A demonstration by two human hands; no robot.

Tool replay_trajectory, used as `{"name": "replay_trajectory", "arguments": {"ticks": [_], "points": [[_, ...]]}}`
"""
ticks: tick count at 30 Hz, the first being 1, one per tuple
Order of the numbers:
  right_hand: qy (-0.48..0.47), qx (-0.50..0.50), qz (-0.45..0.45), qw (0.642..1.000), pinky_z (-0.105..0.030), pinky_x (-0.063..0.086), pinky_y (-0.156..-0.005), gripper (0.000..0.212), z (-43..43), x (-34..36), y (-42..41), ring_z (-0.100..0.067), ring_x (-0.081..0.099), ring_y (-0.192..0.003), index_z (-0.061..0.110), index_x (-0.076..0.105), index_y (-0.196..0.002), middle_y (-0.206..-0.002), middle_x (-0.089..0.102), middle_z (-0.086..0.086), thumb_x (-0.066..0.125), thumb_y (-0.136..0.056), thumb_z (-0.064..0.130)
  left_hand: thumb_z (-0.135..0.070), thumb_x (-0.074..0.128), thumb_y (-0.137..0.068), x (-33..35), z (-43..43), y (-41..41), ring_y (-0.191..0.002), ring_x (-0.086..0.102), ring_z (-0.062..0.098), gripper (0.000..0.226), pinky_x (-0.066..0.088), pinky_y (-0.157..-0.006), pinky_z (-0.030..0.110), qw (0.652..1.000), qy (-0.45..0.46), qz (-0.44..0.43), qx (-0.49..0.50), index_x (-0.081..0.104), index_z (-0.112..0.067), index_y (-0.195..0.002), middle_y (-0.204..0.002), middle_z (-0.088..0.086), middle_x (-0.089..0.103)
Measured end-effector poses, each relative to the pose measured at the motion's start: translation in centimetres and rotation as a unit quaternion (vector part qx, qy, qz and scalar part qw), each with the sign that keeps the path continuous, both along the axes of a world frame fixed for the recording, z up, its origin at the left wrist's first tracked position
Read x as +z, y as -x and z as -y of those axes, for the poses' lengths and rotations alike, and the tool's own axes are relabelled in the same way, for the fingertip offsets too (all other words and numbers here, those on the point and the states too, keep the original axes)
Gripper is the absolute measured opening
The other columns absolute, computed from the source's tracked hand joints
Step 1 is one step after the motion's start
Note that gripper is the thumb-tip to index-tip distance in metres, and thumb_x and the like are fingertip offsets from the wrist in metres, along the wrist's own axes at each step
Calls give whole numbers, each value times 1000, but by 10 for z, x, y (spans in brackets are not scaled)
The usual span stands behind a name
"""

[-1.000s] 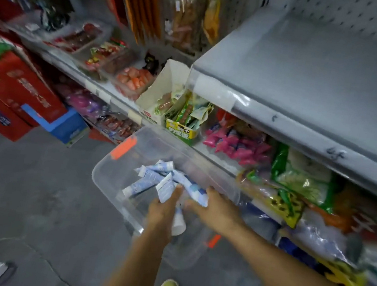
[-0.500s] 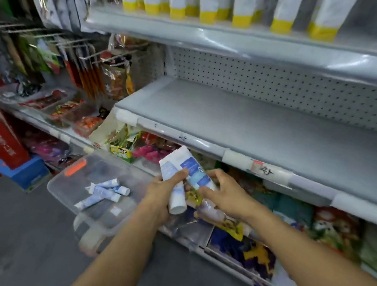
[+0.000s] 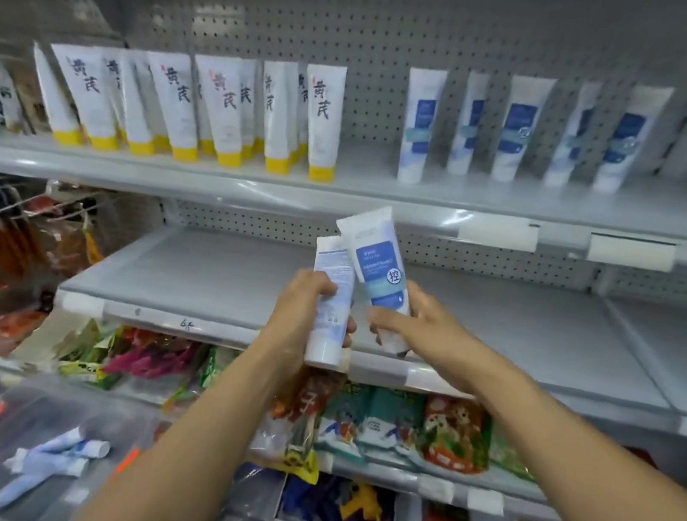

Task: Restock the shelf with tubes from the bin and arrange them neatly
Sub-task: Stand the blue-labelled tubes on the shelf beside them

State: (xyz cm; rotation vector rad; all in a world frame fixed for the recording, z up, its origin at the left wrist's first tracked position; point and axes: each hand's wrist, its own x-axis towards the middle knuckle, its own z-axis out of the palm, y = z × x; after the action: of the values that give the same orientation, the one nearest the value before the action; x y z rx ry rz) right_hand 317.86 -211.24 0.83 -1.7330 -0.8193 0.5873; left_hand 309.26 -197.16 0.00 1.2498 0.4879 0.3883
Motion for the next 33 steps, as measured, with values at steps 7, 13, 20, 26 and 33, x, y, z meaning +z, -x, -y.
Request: {"name": "replay_trajectory", "arguments": {"ticks": [7, 13, 20, 26, 33], "points": [[-72, -106, 61, 990, -35, 52, -75, 30, 11, 64, -40, -26, 67, -96, 16, 58, -117, -109, 69, -10, 60, -87, 14, -4, 49, -89, 75, 11, -57, -78, 68, 31, 28, 58, -65, 42, 987, -136, 85, -18, 46, -11, -116, -108, 18, 64], [-134, -212, 143, 957, -22, 51, -81, 36, 5, 115, -93, -9, 64, -93, 16, 58, -114, -103, 68, 4, 73, -82, 13, -8, 63, -85, 108, -12, -103, -95, 69, 33, 37, 57, -81, 49, 973, -201, 111, 29, 44, -16, -115, -113, 8, 66], [-64, -279, 181, 941, -31, 48, -86, 44, -27, 124, -166, -18, 63, -99, 12, 60, -120, -112, 67, -3, 76, -79, 13, -5, 64, -87, 121, -33, -142, -98, 67, 23, 37, 56, -87, 47, 966, -220, 127, 38, 41, -19, -114, -114, 3, 64], [-18, -292, 178, 939, -35, 48, -93, 45, -48, 109, -201, -23, 63, -105, 15, 61, -120, -115, 67, -4, 77, -78, 15, -7, 65, -87, 124, -41, -161, -93, 65, 13, 40, 55, -89, 44, 960, -240, 141, 16, 41, -18, -117, -100, -8, 63], [-12, -288, 196, 937, -30, 46, -88, 47, -50, 106, -208, -22, 62, -104, 14, 58, -123, -116, 66, -5, 76, -80, 15, -7, 65, -87, 127, -43, -166, -95, 67, 16, 38, 56, -87, 43, 961, -230, 151, 14, 41, -17, -116, -106, -2, 64]]}}
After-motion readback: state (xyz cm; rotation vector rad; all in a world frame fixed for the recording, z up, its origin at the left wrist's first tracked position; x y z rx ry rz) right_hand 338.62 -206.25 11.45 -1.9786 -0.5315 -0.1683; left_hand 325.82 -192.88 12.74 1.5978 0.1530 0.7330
